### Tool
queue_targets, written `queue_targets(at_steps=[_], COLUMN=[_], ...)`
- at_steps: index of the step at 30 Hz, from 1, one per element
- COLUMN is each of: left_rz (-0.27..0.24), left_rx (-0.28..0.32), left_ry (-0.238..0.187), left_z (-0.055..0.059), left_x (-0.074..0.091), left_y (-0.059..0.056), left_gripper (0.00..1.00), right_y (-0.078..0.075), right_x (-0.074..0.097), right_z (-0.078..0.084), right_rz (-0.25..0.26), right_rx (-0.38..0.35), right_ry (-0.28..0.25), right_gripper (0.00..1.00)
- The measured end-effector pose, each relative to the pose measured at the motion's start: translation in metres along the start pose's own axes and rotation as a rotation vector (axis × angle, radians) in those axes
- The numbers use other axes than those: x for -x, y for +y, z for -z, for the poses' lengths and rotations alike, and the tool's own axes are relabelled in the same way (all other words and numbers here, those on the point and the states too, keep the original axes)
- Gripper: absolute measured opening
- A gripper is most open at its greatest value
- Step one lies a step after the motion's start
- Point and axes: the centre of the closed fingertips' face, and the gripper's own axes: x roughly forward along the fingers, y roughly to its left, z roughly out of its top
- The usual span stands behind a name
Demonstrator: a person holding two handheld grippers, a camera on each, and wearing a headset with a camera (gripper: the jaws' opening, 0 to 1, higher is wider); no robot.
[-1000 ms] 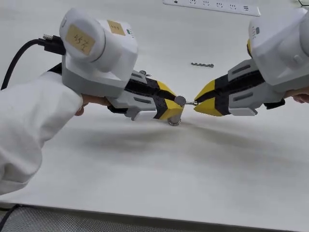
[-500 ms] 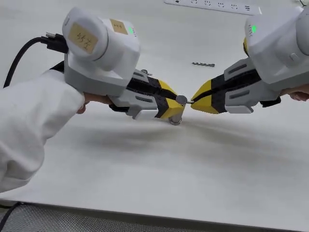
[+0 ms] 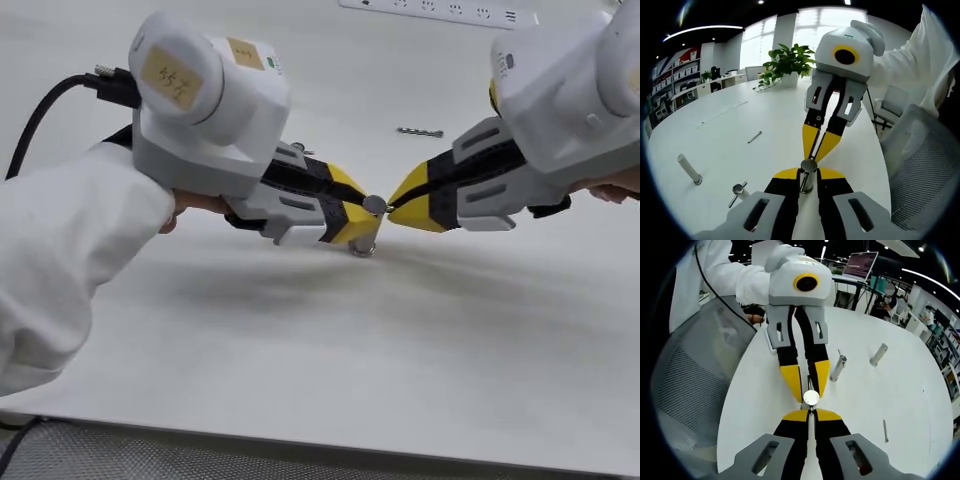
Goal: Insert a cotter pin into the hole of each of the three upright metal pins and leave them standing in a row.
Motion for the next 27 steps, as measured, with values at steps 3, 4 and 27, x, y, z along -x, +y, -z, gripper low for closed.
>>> queue_targets(at_steps=[3,4,27], left_rz=[-0.001,-0.003,-0.104], left_rx=[0.008,0.008,0.033], left_ry=[0.001,0.001,-0.057], left_z=[0.000,0.000,0.004], left_x=[0.000,0.000,0.048], left_y=[0.000,0.000,-0.008], left_gripper=[0.10,0.10,0.70], right_y=[0.001,0.001,0.005], right_x=[0.000,0.000,-0.010], right_z=[0.000,0.001,-0.012], right_rz=[-0.002,-0.003,0.020], right_rx=[-0.028,-0.017,-0.123], right_ry=[-0.003,-0.002,-0.061], right_gripper=[0.00,0.00,0.14])
